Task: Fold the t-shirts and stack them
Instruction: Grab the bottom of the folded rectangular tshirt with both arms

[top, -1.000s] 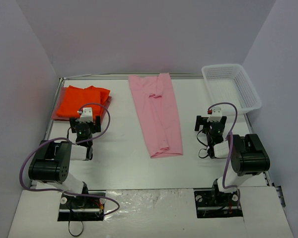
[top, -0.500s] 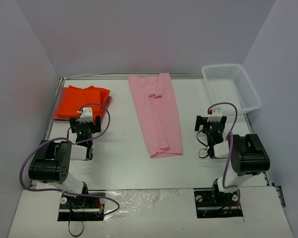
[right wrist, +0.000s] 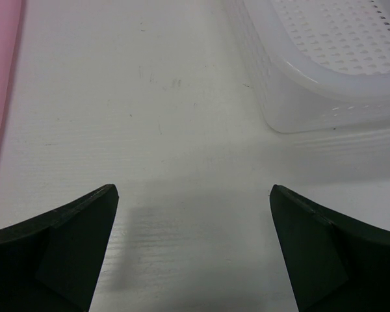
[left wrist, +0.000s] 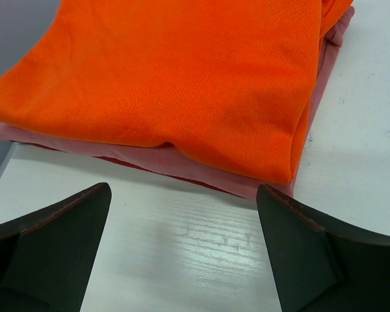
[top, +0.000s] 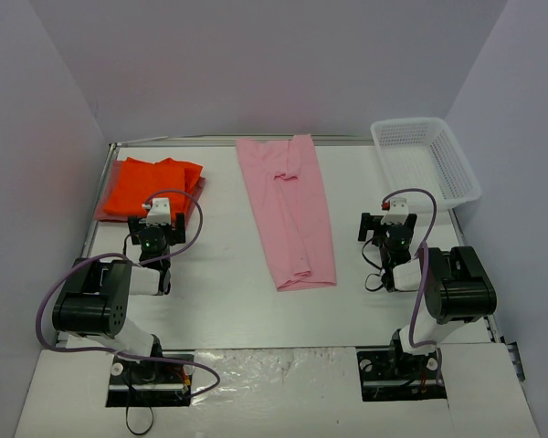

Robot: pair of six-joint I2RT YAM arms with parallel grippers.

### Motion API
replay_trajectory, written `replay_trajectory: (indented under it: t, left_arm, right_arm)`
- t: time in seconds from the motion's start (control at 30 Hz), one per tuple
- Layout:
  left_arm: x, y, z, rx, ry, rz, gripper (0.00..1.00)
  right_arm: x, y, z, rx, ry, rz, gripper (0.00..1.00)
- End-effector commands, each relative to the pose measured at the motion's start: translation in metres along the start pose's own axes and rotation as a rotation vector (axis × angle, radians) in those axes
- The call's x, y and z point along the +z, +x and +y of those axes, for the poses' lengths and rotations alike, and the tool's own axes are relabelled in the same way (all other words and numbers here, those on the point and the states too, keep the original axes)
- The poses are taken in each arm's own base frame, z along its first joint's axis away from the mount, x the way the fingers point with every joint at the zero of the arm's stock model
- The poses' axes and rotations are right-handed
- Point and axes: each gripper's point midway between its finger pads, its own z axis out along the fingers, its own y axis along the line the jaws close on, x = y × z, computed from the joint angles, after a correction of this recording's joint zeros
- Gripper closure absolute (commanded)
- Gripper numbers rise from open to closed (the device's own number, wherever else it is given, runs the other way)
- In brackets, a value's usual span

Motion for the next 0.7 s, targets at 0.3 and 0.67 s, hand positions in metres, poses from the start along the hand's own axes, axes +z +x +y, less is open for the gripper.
replay_trajectory:
  t: [0.3,0.67]
  left_arm:
    - [0.0061,-0.019,0.0044,-0.034,-0.022,-0.048,0.06]
    - [0.0063,-0.019,0.0042,-0.032,-0.021,-0.047,0.06]
  right_arm:
    - [0.0078,-0.0563,-0.0013,0.037,0.008,-0.207,0.0]
    - [0.0123,-0.0553,-0.0043,0.064,0.007,-0.191,0.0]
